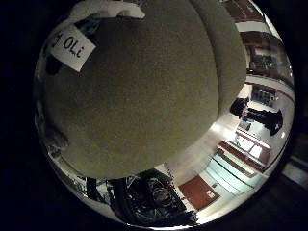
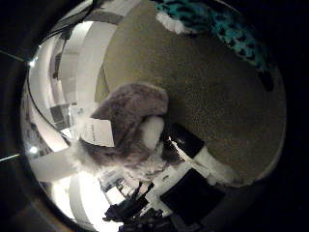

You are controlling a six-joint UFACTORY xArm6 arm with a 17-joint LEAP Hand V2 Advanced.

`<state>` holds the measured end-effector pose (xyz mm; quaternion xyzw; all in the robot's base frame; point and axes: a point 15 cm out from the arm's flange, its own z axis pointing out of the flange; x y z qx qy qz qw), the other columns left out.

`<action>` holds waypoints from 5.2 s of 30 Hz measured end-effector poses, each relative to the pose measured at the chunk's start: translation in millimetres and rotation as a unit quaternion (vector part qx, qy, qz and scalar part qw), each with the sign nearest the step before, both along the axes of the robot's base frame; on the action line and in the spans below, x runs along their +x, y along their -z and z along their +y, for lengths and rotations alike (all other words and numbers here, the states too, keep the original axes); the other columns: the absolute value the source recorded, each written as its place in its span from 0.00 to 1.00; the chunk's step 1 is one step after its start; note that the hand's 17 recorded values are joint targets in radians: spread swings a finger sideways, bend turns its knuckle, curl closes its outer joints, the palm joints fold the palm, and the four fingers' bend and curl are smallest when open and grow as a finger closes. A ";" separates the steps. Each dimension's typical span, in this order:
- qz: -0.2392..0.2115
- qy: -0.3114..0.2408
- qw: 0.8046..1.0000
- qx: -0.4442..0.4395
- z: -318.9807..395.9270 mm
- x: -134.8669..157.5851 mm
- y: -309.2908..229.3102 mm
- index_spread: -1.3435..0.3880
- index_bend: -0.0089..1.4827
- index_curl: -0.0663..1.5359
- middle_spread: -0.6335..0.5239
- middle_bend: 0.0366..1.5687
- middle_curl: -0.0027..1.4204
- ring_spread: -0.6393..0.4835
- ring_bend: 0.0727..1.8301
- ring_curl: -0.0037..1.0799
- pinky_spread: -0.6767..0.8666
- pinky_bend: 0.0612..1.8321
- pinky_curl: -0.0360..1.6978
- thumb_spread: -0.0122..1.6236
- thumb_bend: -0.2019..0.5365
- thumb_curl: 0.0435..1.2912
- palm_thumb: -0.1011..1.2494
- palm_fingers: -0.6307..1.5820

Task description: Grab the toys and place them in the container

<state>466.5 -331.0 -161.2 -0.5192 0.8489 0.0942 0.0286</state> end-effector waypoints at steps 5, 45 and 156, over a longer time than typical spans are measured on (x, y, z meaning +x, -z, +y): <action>0.004 -0.004 1.000 0.003 5.2 -0.1 1.3 0.63 0.11 0.20 0.54 0.18 0.25 0.52 0.46 0.32 0.57 0.68 0.04 0.65 0.25 0.23 0.61 0.63; -0.060 0.012 0.998 0.001 -61.4 6.3 -106.5 0.60 0.67 0.65 0.40 0.82 0.60 0.37 0.74 0.73 0.34 0.84 0.41 0.57 0.25 0.51 0.89 0.77; -0.217 -0.381 0.899 0.010 520.6 26.2 -379.0 0.55 0.41 0.66 0.38 0.69 0.58 0.35 0.68 0.70 0.28 0.72 0.52 0.70 0.24 0.39 0.68 0.72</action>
